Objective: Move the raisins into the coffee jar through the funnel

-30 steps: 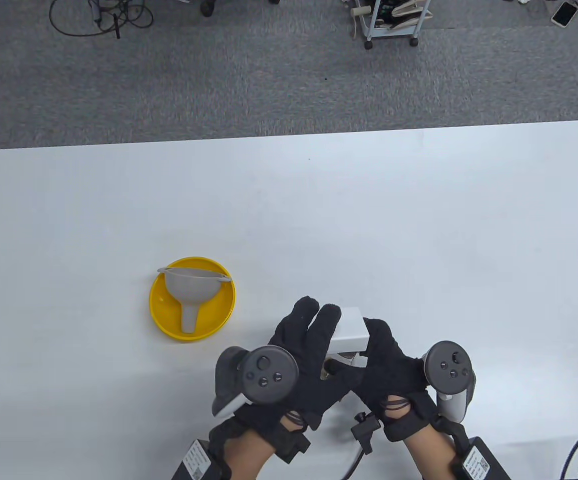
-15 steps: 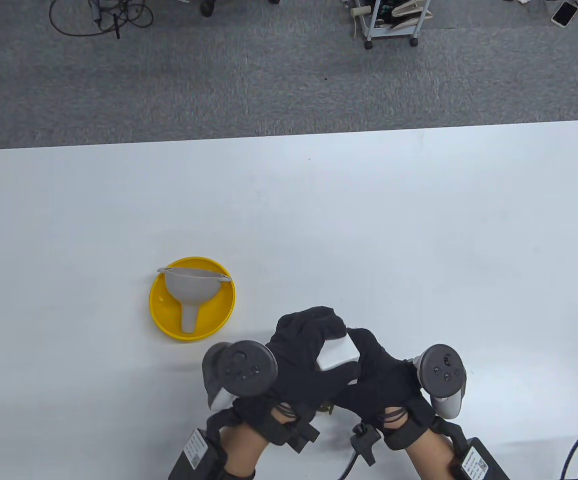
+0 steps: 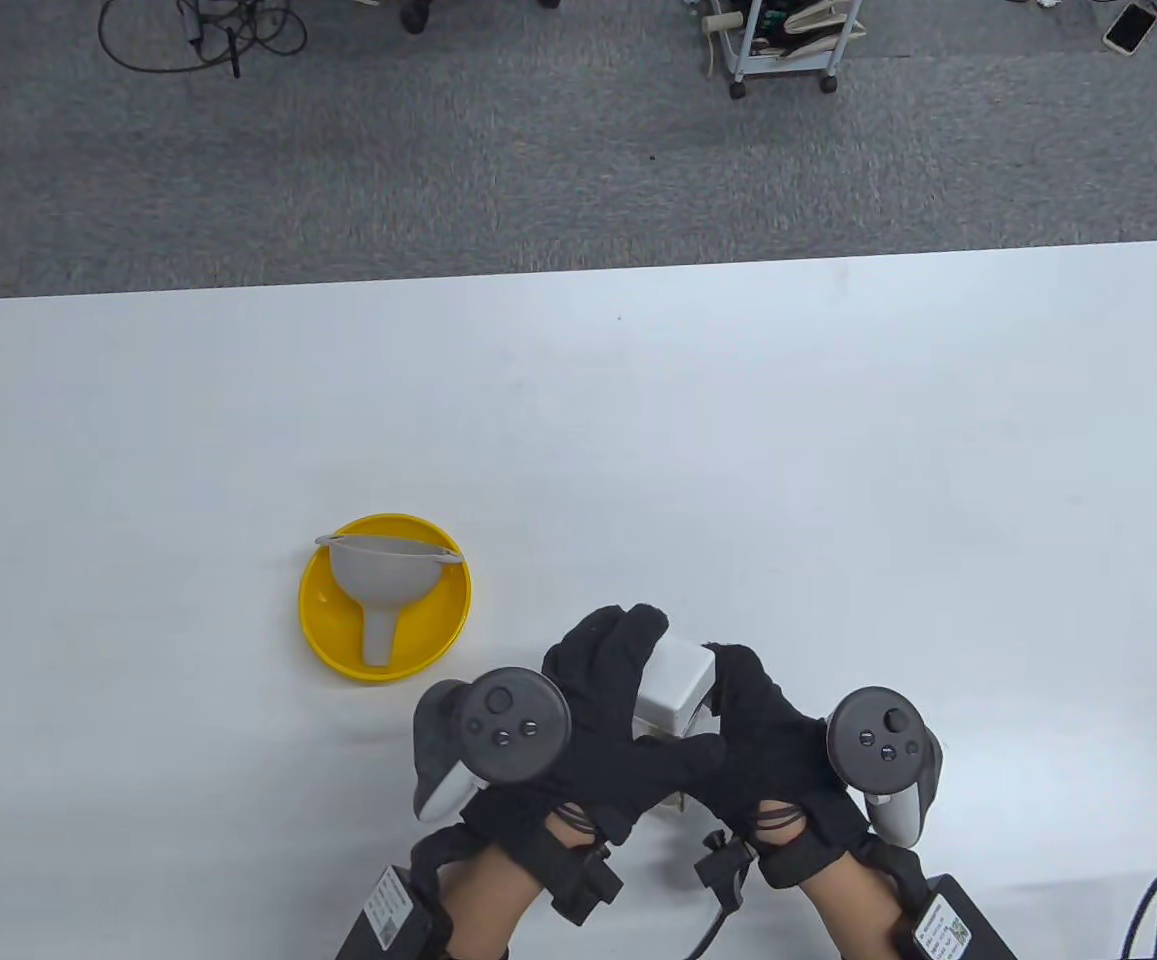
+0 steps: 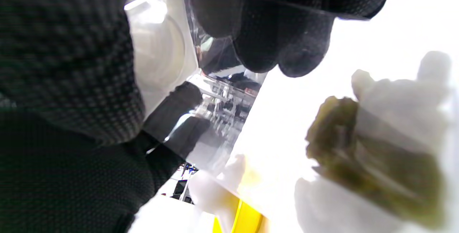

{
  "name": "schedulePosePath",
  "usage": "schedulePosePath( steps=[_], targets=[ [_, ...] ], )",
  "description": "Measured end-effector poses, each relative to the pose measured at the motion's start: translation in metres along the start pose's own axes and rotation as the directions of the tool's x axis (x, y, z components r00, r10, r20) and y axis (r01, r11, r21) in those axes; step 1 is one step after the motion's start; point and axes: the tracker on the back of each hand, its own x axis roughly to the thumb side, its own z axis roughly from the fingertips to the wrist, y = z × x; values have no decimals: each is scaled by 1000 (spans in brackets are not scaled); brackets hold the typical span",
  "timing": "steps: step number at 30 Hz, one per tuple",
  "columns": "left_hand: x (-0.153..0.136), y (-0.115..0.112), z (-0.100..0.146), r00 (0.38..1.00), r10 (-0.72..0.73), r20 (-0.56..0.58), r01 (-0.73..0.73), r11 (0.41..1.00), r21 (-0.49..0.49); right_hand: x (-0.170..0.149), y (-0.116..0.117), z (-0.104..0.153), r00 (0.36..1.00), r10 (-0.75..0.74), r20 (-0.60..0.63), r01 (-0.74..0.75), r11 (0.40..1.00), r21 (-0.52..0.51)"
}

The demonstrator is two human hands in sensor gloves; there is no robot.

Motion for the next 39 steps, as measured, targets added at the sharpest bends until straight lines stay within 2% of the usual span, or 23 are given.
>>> schedulePosePath(
  steps=[2,4,5,7,9,10,11,14,16,17,19,21,22,24,25,26,28,30,31,32,35,39],
  targets=[
    [3,-2,0,998,-58,-40,61,996,67,2,0,0,1000,-4,14,4,1000,9],
    [1,1,-1,1000,16,21,-18,992,127,4,-2,0,999,-44,29,45,999,-3],
    [-1,3,-1,997,71,34,-75,990,118,4,-2,0,998,-56,28,56,998,13],
    [-9,10,-4,973,217,82,-222,974,46,3,-3,-3,984,-179,26,176,980,91],
    [-20,16,-10,903,408,136,-396,912,-111,2,-1,-7,950,-312,21,300,928,219],
    [-25,17,-12,857,499,128,-468,858,-212,3,2,-7,938,-347,2,334,903,271],
    [-29,18,-14,829,542,140,-489,823,-290,3,3,-8,935,-354,-14,340,885,318],
    [-40,17,-16,800,582,147,-518,793,-321,4,7,-6,935,-352,-26,340,879,335],
    [-42,15,-17,810,578,94,-506,772,-384,2,8,-5,945,-326,-35,321,898,301],
    [-42,15,-16,826,558,74,-494,782,-381,2,7,-5,955,-295,-37,294,919,261],
    [-37,15,-12,922,384,47,-364,903,-227,3,3,-3,986,-167,-15,167,974,150],
    [-28,12,-9,976,212,58,-202,970,-137,5,-1,-2,1000,-7,10,7,998,57],
    [-25,10,-8,984,169,58,-160,978,-137,6,-2,-1,998,53,14,-54,998,29],
    [-19,4,-6,998,65,17,-64,997,-49,9,-1,0,991,135,28,-135,991,-4],
    [-17,3,-5,1000,-12,-19,13,1000,27,11,1,1,985,166,38,-166,986,-16],
    [-16,3,-5,1000,-22,-9,22,999,43,12,2,1,983,181,36,-180,983,-32],
    [-16,5,-5,999,46,19,-47,998,44,9,1,-1,991,135,19,-135,991,-2],
    [-23,11,-7,983,170,65,-169,985,-24,5,-1,-3,1000,14,-1,-14,999,49],
    [-28,15,-8,961,262,87,-257,964,-63,4,-2,-5,997,-75,7,74,990,117],
    [-33,16,-10,935,339,99,-328,937,-117,4,-3,-6,994,-108,-8,108,980,168],
    [-44,15,-13,903,418,96,-387,890,-240,4,-4,-9,993,-119,22,109,959,261],
    [-53,11,-16,878,473,68,-433,847,-308,2,-5,-10,988,-150,31,139,962,234]
  ],
)
